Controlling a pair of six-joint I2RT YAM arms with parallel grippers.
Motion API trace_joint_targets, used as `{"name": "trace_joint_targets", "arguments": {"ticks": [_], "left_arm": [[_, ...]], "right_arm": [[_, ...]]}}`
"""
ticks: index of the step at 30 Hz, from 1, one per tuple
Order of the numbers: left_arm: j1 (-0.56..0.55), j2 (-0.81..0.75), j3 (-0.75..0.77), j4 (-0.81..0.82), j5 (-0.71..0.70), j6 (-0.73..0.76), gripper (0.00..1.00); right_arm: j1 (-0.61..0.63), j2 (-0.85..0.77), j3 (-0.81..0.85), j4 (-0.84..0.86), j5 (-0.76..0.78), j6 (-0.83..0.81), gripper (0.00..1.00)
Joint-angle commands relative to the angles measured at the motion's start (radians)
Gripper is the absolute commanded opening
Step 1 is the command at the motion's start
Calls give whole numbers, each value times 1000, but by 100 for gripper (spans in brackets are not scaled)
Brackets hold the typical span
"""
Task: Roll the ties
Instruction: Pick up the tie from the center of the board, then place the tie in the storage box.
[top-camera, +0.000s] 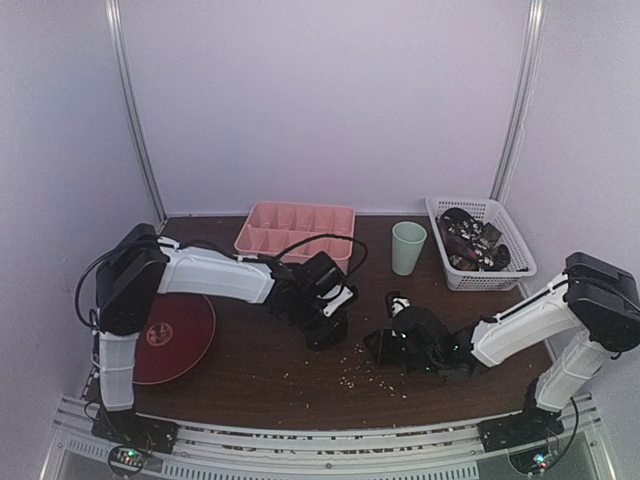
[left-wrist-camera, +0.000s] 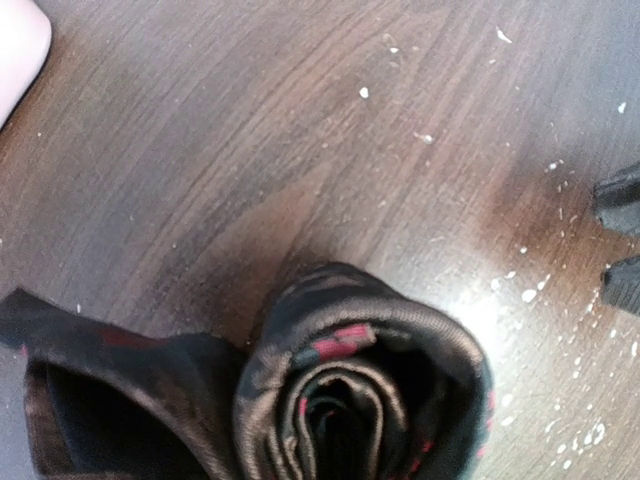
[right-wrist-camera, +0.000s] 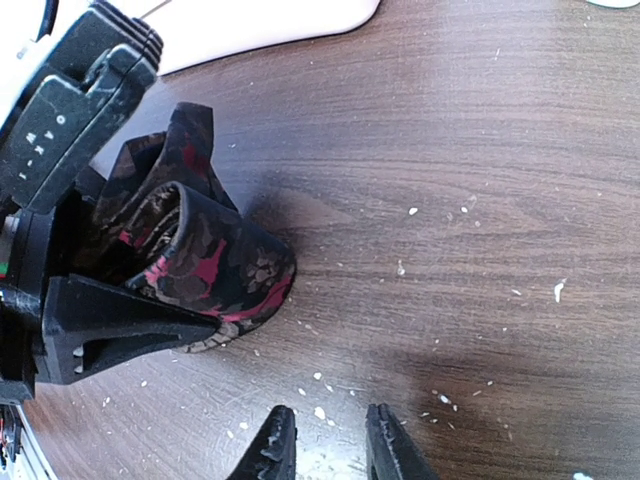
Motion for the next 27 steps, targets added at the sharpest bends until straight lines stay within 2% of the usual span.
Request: {"name": "trace_joint_targets", "arguments": {"ticks": [1, 4, 7, 10, 17, 21, 27], "left_arm": [[-7, -56, -29, 30, -18, -18, 30], [-7, -81, -37, 33, -46, -30, 25], [-7, -116, -33, 21, -59, -40, 24], [-2, -167, -7, -18, -134, -50, 24], [149, -223, 115, -70, -175, -37, 21], [266, -145, 272, -86, -182, -40, 20], [354, 44, 540, -134, -177, -66, 18]], "right_arm": [[-4, -39, -26, -5, 32, 8, 26], [-3, -65, -39, -12, 39, 8, 27], [-4, -89, -50, -24, 42, 11, 27], [-4, -127, -67, -42, 36, 22, 27], [-4, -236, -98, -88, 33, 28, 28], [-2, -265, -97, -107, 27, 23, 28], [-2, -295, -96, -139, 33, 20, 28]]}}
